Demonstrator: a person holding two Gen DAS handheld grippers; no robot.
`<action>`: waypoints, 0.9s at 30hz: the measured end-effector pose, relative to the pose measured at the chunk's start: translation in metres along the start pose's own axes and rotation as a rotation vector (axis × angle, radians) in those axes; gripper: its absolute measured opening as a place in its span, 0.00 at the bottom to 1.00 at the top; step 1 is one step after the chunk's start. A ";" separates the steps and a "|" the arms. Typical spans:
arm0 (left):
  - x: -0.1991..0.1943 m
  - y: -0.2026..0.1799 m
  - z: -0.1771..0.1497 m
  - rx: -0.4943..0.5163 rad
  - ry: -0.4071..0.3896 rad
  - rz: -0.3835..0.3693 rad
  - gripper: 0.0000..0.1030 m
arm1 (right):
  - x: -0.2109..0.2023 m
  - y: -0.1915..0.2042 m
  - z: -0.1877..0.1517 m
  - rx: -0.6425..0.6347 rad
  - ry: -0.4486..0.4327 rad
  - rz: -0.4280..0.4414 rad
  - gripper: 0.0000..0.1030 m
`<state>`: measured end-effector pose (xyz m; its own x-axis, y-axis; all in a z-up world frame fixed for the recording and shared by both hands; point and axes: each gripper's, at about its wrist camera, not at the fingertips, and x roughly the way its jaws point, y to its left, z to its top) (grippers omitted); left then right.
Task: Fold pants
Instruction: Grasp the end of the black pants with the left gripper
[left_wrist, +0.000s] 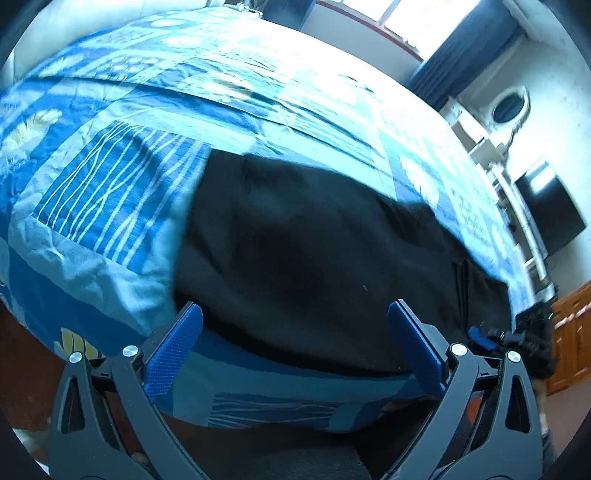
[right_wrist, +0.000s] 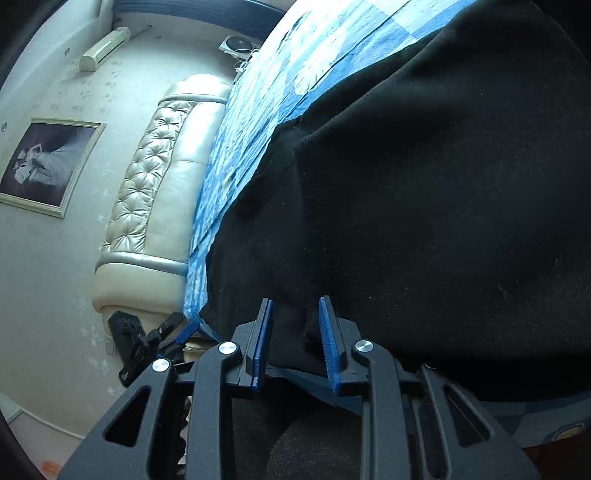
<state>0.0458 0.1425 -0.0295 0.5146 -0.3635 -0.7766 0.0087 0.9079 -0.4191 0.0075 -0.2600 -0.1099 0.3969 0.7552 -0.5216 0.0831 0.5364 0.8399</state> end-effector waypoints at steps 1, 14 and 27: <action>-0.001 0.011 0.005 -0.018 -0.001 -0.026 0.97 | -0.002 -0.001 -0.001 -0.006 0.002 -0.002 0.26; 0.054 0.067 0.089 -0.062 0.024 -0.211 0.97 | 0.003 0.002 0.001 -0.009 -0.011 0.006 0.27; 0.072 0.059 0.054 -0.085 0.149 -0.471 0.97 | -0.006 -0.014 0.002 0.013 -0.014 0.036 0.27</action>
<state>0.1296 0.1813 -0.0853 0.3433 -0.7615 -0.5497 0.1377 0.6198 -0.7726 0.0058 -0.2728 -0.1188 0.4122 0.7686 -0.4891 0.0802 0.5042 0.8599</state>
